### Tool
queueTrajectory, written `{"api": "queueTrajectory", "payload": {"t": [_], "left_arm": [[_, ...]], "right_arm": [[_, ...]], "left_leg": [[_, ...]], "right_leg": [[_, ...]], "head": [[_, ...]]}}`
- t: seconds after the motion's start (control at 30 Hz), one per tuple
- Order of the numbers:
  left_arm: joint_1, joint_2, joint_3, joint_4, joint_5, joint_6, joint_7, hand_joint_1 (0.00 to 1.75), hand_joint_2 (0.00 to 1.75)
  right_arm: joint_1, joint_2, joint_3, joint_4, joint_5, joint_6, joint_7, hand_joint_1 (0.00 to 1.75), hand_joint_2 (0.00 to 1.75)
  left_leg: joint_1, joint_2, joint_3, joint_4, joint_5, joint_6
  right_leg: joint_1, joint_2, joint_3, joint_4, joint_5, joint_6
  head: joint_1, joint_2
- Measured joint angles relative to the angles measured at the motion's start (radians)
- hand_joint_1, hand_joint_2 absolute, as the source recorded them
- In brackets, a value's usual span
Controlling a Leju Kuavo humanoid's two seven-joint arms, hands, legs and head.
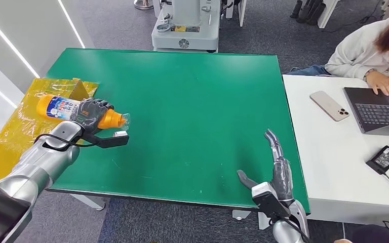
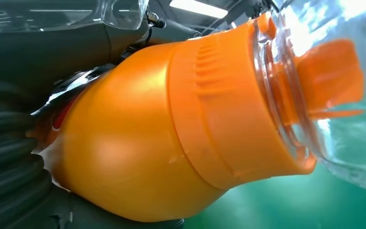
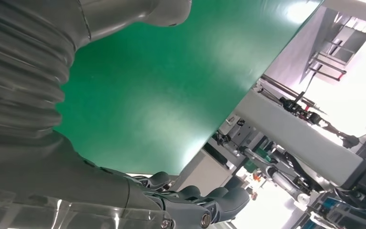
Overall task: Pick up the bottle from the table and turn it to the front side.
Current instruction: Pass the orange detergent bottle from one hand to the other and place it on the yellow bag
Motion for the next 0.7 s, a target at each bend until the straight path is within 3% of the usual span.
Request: {"api": "queueTrajectory", "payload": {"t": [0.3,0.7], "left_arm": [[0.056,-0.006,0.015,0.004,0.033,-0.002,0.028,1.75,1.75],[0.152,0.007,0.106,0.014,0.089,0.024,0.086,1.75,1.75]], "right_arm": [[0.002,0.000,0.001,-0.015,0.013,0.014,0.019,0.00,1.75],[0.023,-0.007,0.001,-0.023,0.030,0.034,0.029,0.00,1.75]], "left_leg": [[0.000,0.000,0.000,0.000,0.000,0.000],[0.000,0.000,0.000,0.000,0.000,0.000]], "right_leg": [[0.000,0.000,0.000,0.000,0.000,0.000],[0.000,0.000,0.000,0.000,0.000,0.000]], "head": [[0.000,0.000],[0.000,0.000]]}}
